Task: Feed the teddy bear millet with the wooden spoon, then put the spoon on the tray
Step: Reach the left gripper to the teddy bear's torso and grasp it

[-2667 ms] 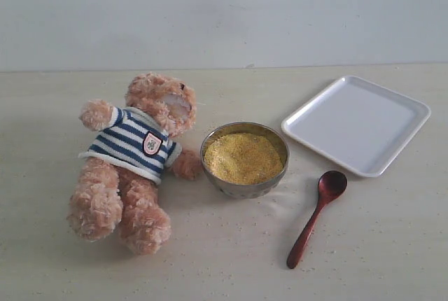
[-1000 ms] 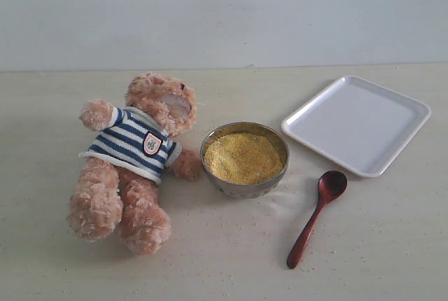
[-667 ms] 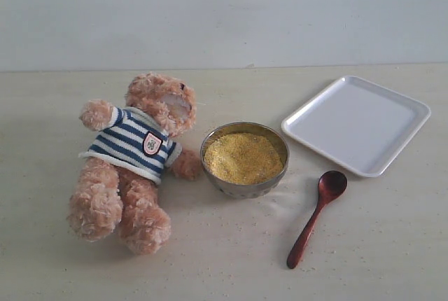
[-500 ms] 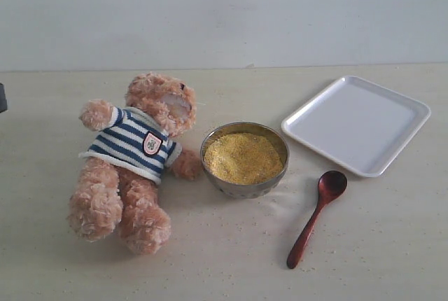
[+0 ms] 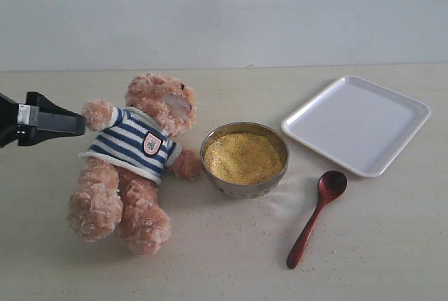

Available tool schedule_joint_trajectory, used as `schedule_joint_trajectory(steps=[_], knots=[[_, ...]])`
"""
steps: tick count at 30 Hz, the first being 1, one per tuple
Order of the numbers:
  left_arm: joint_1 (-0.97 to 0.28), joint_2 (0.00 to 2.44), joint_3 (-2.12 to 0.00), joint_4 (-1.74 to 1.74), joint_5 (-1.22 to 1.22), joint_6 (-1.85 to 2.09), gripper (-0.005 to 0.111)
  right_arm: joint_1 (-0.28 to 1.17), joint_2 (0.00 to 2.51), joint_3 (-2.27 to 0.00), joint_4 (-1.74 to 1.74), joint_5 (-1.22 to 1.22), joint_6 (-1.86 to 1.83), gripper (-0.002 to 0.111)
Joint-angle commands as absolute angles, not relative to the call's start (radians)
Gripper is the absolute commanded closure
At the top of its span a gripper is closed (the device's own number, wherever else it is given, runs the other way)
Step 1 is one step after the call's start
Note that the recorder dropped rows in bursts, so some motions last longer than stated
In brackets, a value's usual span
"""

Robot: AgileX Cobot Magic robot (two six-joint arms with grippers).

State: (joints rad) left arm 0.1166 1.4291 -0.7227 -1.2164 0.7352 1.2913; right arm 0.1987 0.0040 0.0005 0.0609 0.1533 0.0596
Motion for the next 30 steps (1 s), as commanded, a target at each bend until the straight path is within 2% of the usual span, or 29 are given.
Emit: schedule_joint_trajectory(steps=[1,7,13,24,30], knots=[[0.064,1.538,-0.752,-1.274,0.726,1.399,0.024,0.202,0.000,0.000,0.058,0.148,0.054,0.096],[-0.002,1.625,-0.795,-1.274,0.593,1.412,0.024,0.202,0.000,0.000,0.058,0.148,0.054,0.096],[-0.009,1.671,-0.811,-1.277,0.504,1.444,0.024,0.202,0.000,0.000,0.058,0.148,0.054,0.096],[-0.016,1.763,-0.875,-1.328,0.611,1.444,0.024,0.202,0.000,0.000,0.058,0.148,0.054,0.096],[-0.066,1.827,-0.881,-1.351,0.545,1.476,0.024,0.202,0.000,0.000,0.058,0.148,0.054,0.096]])
